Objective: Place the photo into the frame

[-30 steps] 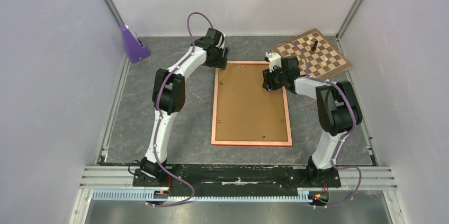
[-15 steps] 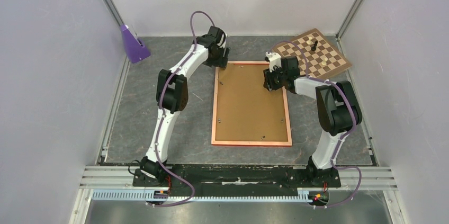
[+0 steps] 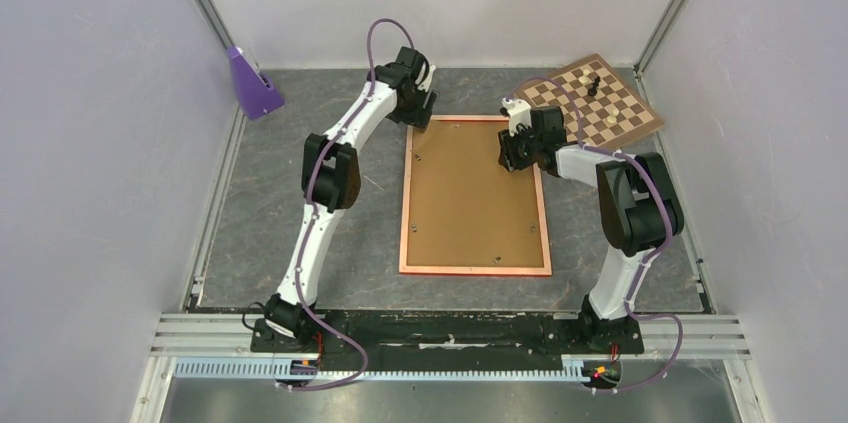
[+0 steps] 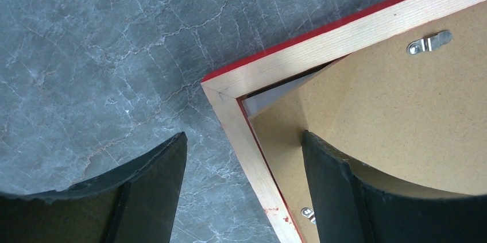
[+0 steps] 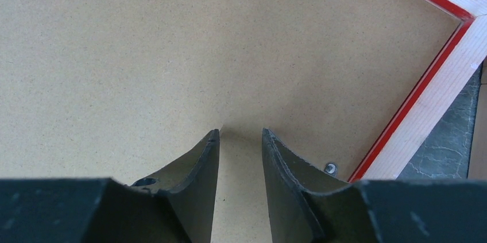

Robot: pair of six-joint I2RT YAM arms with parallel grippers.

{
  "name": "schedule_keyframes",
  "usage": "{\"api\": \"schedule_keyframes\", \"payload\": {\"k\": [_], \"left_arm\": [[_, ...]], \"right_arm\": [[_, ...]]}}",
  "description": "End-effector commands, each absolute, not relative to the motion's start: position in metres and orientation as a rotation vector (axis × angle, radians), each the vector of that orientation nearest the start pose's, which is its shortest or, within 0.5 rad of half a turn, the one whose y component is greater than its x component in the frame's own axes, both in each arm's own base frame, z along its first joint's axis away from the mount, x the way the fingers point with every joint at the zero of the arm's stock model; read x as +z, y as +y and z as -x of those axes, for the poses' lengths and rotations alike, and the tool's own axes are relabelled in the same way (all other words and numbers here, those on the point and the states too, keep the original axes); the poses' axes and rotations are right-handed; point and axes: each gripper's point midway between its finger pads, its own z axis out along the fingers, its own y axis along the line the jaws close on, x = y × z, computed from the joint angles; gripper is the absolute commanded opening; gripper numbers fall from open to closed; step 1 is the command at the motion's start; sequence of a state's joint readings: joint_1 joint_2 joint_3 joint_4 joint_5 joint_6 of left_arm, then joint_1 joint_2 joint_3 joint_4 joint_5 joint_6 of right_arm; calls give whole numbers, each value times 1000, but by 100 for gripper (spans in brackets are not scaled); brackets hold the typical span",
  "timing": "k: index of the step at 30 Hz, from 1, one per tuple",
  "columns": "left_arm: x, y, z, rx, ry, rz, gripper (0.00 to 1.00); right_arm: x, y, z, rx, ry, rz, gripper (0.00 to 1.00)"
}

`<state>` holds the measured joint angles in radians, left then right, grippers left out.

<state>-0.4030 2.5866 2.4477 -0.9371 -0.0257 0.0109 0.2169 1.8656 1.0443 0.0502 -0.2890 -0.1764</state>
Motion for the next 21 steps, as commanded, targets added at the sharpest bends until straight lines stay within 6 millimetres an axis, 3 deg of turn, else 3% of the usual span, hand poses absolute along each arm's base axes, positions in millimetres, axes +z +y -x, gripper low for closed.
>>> {"api": "schedule_keyframes", "payload": {"k": [1, 11, 21], "left_arm": [[-33, -145, -501, 306, 2805, -745, 79], [-32, -150, -498, 343, 2790, -826, 81], [5, -194, -495, 3, 2721, -701, 81]], "right_arm": [[-13, 130, -404, 349, 2424, 584, 35], [-12, 131, -405, 355, 2424, 581, 34], [-12, 133, -406, 368, 2423, 581, 34]]}}
